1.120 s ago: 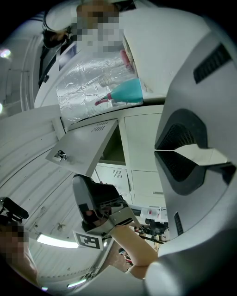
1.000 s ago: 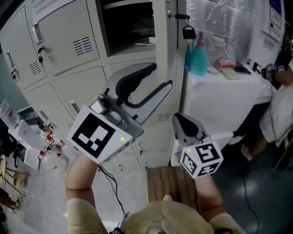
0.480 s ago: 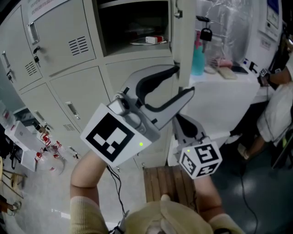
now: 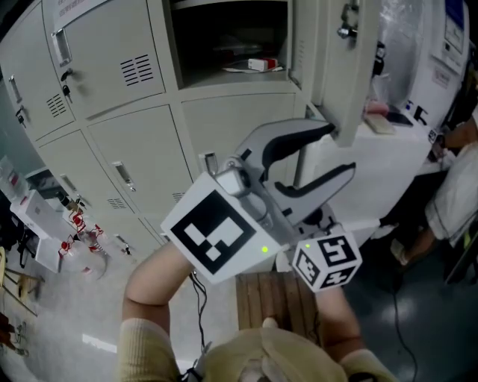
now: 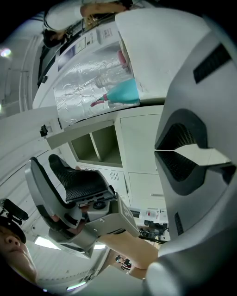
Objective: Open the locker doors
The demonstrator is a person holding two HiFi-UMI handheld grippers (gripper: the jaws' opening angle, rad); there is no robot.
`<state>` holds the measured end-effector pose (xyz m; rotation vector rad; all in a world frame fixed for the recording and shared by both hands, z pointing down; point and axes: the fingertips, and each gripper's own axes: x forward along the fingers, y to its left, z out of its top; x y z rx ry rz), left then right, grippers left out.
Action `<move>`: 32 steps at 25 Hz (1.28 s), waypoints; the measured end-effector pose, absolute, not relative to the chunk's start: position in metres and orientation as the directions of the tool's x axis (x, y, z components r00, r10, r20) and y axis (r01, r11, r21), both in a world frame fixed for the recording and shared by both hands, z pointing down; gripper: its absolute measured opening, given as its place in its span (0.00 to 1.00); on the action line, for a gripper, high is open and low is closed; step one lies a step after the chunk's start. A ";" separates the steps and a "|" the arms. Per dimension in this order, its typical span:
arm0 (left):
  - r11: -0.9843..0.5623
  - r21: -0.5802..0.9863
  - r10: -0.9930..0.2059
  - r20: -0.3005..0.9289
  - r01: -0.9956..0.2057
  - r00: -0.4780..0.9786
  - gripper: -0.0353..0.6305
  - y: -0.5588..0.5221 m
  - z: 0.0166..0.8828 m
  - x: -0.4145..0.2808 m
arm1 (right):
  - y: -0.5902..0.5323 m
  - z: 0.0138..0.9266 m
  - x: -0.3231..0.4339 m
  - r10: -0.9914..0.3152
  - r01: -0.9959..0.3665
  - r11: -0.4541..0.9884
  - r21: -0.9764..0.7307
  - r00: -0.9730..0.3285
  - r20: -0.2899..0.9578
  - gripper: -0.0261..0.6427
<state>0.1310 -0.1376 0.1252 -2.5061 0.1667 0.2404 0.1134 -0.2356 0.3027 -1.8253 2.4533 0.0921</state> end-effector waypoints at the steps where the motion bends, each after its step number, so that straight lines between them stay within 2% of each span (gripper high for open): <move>1: -0.809 -0.560 -0.069 -0.208 -0.177 0.976 0.30 -0.137 0.128 0.129 | -0.237 0.303 0.112 -0.952 -0.957 0.291 -0.003 -0.290 -0.101 0.04; 5: -0.830 -0.500 -0.142 -0.236 -0.245 0.961 0.30 -0.151 0.133 0.108 | -0.242 0.297 0.104 -0.941 -0.947 0.321 -0.003 -0.319 -0.115 0.04; 16: -0.753 -0.338 -0.483 -0.300 -0.565 0.822 0.30 -0.219 0.143 0.001 | -0.263 0.289 0.047 -0.862 -0.870 0.493 0.012 -0.490 -0.131 0.04; 26: -0.540 -0.163 -0.756 -0.339 -0.826 0.561 0.30 -0.269 0.146 -0.113 | -0.283 0.283 0.012 -0.767 -0.778 0.626 0.050 -0.627 -0.138 0.04; 32: -0.333 -0.158 -0.866 -0.338 -0.930 0.368 0.30 -0.287 0.156 -0.169 | -0.293 0.276 -0.005 -0.710 -0.725 0.685 0.070 -0.686 -0.157 0.04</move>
